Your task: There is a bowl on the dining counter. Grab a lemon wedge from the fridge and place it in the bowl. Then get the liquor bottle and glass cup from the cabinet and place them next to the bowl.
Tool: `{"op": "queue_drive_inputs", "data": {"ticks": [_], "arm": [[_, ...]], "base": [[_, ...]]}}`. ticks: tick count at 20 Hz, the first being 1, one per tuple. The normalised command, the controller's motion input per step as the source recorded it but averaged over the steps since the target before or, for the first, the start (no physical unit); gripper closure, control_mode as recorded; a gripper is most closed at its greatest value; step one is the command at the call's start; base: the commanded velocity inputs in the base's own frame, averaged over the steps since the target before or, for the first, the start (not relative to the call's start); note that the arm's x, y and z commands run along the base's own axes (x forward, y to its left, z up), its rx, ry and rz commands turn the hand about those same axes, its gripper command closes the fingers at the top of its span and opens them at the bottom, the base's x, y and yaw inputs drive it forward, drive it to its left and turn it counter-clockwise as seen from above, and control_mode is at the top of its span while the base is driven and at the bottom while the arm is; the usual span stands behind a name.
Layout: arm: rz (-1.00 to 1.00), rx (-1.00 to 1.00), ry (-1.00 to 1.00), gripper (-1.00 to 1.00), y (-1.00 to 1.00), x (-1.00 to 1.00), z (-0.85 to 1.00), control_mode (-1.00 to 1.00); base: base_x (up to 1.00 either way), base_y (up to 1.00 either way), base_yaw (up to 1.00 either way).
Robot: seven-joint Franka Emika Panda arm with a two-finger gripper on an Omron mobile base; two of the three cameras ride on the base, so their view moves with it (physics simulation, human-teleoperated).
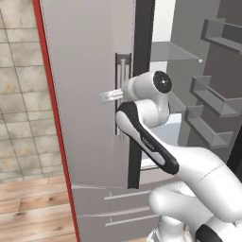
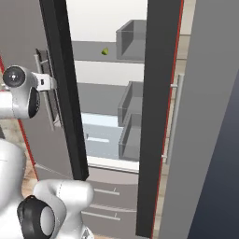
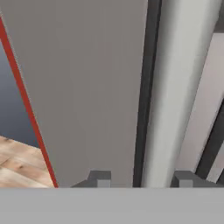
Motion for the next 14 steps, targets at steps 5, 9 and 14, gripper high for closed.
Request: {"op": "queue_drive_inputs", "data": {"ticks": [5,9,14], "arm": [[0.12,0.0,0.01,1.0,1.0,-0.91,0.09,-1.0],[0.08,0.0,0.0,1.0,1.0,-1.0,0.09,-1.0],[0.05,0.0,0.0,1.0,1.0,-0.96,0.07,-1.0]], "base": [[0.0,0.0,0.0],[0.0,0.0,0.0],[0.0,0.0,0.0]]}}
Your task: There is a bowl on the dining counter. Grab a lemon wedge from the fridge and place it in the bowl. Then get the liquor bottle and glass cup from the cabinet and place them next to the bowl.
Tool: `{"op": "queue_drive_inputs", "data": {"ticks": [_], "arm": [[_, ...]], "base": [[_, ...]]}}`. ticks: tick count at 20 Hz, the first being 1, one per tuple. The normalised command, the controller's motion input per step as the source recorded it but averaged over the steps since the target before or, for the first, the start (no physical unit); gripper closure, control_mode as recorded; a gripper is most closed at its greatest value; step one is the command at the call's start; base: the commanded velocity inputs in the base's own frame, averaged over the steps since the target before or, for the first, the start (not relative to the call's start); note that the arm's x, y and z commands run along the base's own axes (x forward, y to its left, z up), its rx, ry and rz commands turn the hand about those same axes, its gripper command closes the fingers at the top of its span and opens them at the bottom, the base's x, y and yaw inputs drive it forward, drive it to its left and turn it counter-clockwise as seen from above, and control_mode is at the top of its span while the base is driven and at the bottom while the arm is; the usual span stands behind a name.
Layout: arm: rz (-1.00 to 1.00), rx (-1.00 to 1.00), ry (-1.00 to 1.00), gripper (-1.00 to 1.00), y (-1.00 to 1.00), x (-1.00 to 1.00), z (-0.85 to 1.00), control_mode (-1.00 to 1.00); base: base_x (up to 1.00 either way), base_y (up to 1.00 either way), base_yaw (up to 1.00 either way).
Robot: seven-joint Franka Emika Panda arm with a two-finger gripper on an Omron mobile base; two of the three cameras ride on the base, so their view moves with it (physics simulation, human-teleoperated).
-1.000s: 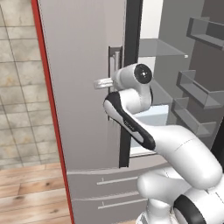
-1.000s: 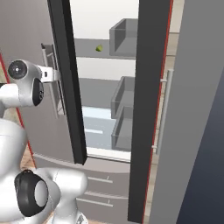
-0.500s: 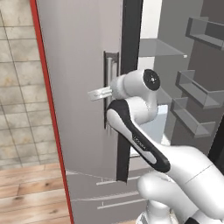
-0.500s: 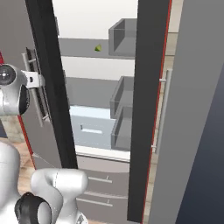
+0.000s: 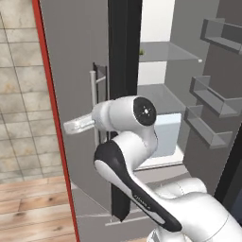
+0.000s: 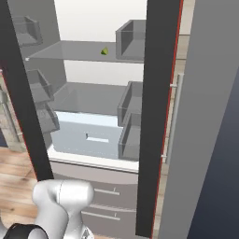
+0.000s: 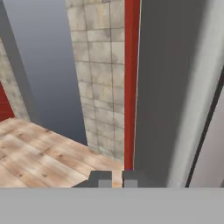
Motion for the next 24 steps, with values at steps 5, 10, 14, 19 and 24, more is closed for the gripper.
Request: {"op": "queue_drive_inputs", "data": {"ticks": [5,10,14,19,24], "arm": [[0.0,0.0,0.0,-1.0,0.48,-0.86,0.1,-1.0],[-0.02,0.0,0.05,-1.0,-0.95,-0.9,0.28,-1.0],[-0.06,0.04,0.09,-1.0,-1.0,-0.09,0.46,-1.0],[-0.04,0.06,0.0,-1.0,-1.0,0.06,0.42,-1.0],[-0.07,0.0,-0.03,-1.0,-0.72,0.42,0.09,-1.0]], "base": [[0.0,0.0,0.0],[0.0,0.0,0.0],[0.0,0.0,0.0],[0.0,0.0,0.0],[0.0,0.0,0.0]]}}
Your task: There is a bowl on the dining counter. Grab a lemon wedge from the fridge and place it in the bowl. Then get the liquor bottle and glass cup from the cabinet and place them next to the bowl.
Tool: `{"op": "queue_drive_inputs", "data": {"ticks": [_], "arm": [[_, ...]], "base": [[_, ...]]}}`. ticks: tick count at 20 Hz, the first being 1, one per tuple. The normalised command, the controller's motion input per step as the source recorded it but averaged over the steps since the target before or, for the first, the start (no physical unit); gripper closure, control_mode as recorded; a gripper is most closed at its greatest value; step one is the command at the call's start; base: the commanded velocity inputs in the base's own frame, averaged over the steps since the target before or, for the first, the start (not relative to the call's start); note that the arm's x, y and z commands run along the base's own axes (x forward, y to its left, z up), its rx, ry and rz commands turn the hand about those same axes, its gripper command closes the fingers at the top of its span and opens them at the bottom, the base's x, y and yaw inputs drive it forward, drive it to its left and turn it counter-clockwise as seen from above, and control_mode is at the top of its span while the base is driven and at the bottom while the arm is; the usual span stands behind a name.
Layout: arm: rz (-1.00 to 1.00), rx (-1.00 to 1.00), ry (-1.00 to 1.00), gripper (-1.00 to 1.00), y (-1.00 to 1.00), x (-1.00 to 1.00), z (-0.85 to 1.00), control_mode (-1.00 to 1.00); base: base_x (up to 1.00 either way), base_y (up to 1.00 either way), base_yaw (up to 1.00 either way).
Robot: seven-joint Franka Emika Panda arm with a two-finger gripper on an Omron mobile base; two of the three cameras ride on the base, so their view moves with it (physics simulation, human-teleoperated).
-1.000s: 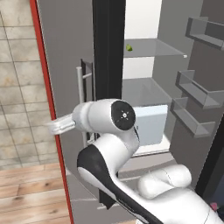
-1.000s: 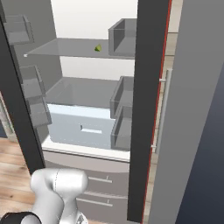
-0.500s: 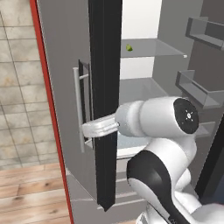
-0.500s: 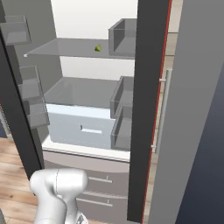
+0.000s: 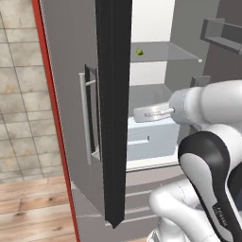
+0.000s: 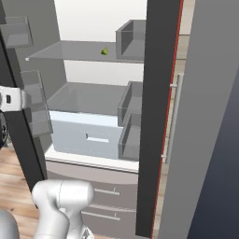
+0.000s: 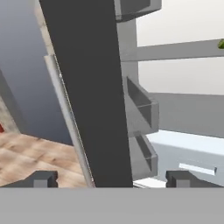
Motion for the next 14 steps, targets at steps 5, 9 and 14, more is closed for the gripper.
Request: {"op": "queue_drive_inputs", "data": {"ticks": [5,9,14], "arm": [[-0.11,0.0,-0.1,-1.0,-0.53,0.32,0.0,-1.0],[-0.09,0.05,0.0,-1.0,-0.68,0.33,0.02,-1.0],[-0.03,0.15,0.03,-1.0,-0.49,0.59,0.0,-1.0]], "base": [[0.0,0.0,0.0],[0.0,0.0,0.0],[0.0,0.0,0.0]]}}
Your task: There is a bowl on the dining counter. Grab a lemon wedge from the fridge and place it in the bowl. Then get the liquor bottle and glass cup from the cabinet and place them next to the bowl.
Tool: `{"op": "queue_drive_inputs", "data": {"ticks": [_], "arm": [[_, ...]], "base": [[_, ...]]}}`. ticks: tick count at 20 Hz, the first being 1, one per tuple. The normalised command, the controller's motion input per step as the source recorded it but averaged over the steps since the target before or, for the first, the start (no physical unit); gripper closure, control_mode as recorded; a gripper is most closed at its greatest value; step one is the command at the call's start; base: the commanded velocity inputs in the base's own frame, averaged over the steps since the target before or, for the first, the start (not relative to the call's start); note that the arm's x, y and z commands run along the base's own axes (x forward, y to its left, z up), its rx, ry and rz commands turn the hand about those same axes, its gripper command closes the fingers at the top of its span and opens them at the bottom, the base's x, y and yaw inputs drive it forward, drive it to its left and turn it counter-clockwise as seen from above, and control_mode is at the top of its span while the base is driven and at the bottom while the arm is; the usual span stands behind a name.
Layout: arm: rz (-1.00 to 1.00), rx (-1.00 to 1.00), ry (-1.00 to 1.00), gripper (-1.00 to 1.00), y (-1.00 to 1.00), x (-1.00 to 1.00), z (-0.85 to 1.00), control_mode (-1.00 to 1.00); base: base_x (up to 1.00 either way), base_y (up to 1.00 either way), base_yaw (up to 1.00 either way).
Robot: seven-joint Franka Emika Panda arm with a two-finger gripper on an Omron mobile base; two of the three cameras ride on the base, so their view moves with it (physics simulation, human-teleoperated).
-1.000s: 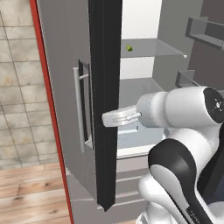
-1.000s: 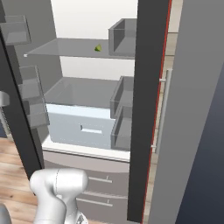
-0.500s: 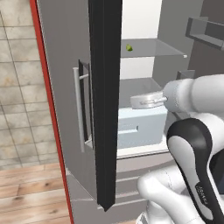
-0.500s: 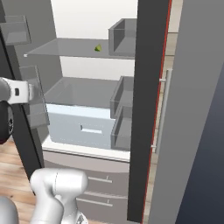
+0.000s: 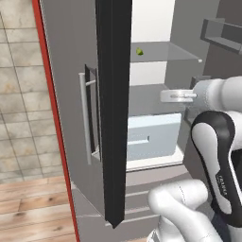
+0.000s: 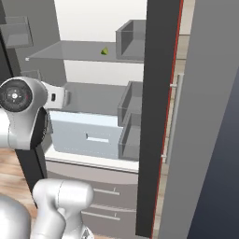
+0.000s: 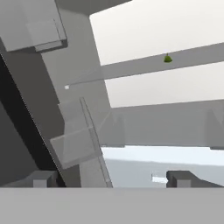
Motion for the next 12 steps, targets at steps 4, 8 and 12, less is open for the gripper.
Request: {"op": "queue_drive_inputs", "data": {"ticks": [4,8,12], "arm": [[0.0,0.17,0.0,-1.0,0.2,0.66,-0.02,-1.0],[0.0,0.09,0.0,-1.0,0.56,0.61,-0.12,-1.0],[0.0,0.04,0.0,-1.0,0.64,0.77,-0.09,-1.0]], "base": [[0.0,0.0,0.0],[0.0,0.0,0.0],[0.0,0.0,0.0]]}}
